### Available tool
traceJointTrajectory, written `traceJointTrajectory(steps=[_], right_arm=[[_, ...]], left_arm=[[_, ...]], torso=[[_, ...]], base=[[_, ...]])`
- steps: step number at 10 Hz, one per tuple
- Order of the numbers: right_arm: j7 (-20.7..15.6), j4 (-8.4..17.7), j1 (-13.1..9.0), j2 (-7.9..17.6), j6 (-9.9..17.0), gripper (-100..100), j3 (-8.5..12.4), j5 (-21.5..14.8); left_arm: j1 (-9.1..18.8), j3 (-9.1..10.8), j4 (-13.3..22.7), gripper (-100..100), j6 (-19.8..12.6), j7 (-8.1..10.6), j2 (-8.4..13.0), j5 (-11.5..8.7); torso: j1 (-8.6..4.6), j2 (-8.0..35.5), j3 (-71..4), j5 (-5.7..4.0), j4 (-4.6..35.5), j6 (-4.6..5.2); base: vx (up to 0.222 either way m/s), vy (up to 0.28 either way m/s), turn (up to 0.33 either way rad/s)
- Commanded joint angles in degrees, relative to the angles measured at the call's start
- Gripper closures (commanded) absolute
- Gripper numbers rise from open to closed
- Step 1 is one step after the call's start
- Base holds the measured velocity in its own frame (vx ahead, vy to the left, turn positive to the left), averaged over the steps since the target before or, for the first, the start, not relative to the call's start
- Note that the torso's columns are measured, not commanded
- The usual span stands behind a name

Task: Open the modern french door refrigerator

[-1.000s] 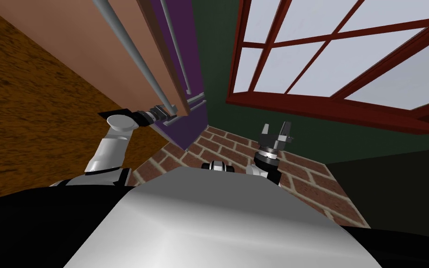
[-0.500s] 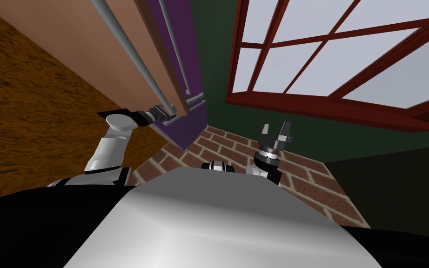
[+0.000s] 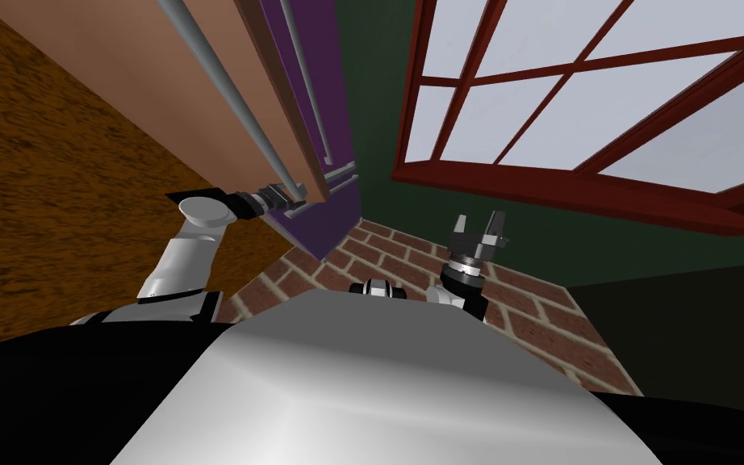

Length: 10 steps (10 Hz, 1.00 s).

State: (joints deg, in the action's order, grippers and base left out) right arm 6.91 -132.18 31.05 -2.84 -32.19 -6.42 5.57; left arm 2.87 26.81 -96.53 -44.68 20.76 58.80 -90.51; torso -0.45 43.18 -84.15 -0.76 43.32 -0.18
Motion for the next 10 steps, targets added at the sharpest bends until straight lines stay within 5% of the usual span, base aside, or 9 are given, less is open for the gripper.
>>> traceJointTrajectory(steps=[1,10], right_arm=[[0.0,0.0,0.0,0.0,0.0,0,0.0,0.0],[0.0,0.0,0.0,0.0,0.0,0,0.0,0.0]], left_arm=[[1.1,1.93,-0.3,-100,-0.7,1.47,2.5,-2.3],[1.1,2.23,-0.6,-100,-1.0,1.93,3.1,-2.8]], torso=[[-0.02,0.0,-0.1,-0.08,0.1,0.03],[0.01,0.0,-0.3,-0.35,0.4,0.22]], base=[[0.042,-0.027,0.075],[0.006,-0.003,0.005]])
